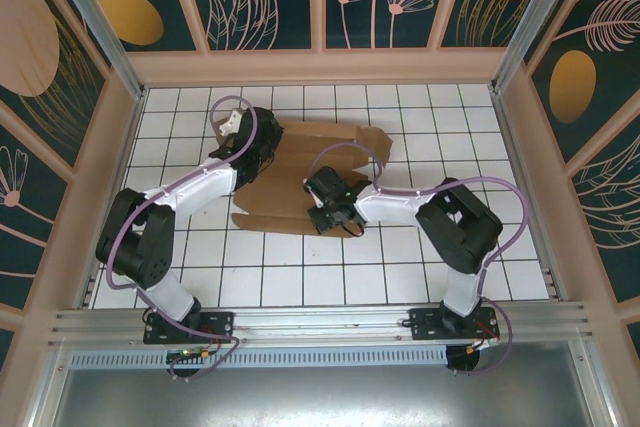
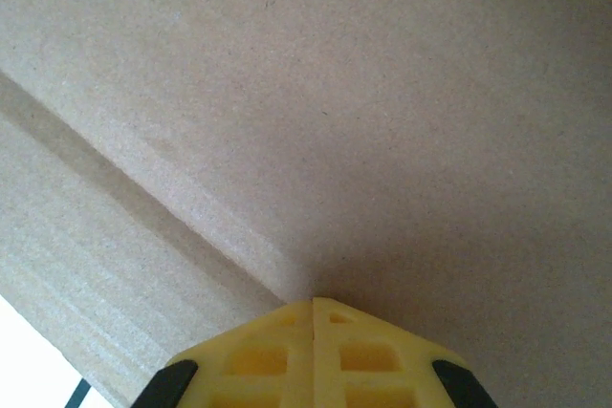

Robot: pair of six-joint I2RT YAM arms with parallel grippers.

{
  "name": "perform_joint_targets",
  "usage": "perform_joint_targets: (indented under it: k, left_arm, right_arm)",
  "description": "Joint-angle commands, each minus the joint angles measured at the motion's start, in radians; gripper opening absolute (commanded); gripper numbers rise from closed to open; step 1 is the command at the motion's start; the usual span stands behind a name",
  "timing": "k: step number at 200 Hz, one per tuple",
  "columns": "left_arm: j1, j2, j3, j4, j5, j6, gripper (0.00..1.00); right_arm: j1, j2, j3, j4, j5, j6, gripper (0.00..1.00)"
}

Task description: Fold the paper box

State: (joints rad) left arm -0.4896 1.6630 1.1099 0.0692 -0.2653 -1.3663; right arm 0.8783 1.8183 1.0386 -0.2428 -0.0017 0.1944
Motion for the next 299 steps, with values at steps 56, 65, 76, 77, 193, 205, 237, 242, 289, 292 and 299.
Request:
perform_joint_targets:
  k: [56,65,76,77,193,205,237,242,289,292,299]
  left_arm:
    - [-0.046,-0.049,-0.042,-0.159,-0.127,-0.026,0.00]
    - [-0.048,-0.047,-0.051,-0.151,-0.123,-0.022,0.00]
    - [-0.051,-0.051,-0.068,-0.138,-0.113,-0.020,0.00]
    - [-0.052,-0.051,-0.070,-0.135,-0.112,-0.019,0.00]
    - [-0.072,-0.110,-0.175,-0.053,-0.086,0.001,0.00]
    - [-0.071,-0.100,-0.161,-0.066,-0.082,-0.002,0.00]
    - [-0.072,-0.101,-0.161,-0.065,-0.077,-0.008,0.00]
    - [-0.072,-0.104,-0.163,-0.063,-0.074,-0.008,0.00]
    - [-0.072,-0.120,-0.179,-0.060,-0.073,-0.010,0.00]
    - [-0.072,-0.120,-0.180,-0.060,-0.072,-0.010,0.00]
    - [-0.072,-0.119,-0.180,-0.059,-0.072,-0.010,0.00]
  right_arm:
    - [-0.051,-0.132,-0.136,-0.162,-0.084,0.030,0.00]
    - [-0.055,-0.132,-0.131,-0.156,-0.083,0.030,0.00]
    - [-0.056,-0.130,-0.123,-0.155,-0.077,0.031,0.02]
    - [-0.056,-0.131,-0.122,-0.155,-0.076,0.031,0.02]
    - [-0.371,-0.363,0.193,-0.154,-0.162,0.214,0.56]
    - [-0.398,-0.336,0.235,-0.164,-0.150,0.257,0.56]
    - [-0.417,-0.237,0.329,-0.220,-0.101,0.311,0.57]
    - [-0.416,-0.225,0.336,-0.226,-0.097,0.313,0.58]
    - [-0.415,-0.188,0.290,-0.159,-0.183,0.333,0.58]
    - [-0.414,-0.184,0.291,-0.159,-0.184,0.333,0.58]
    - [-0.412,-0.172,0.296,-0.161,-0.182,0.333,0.59]
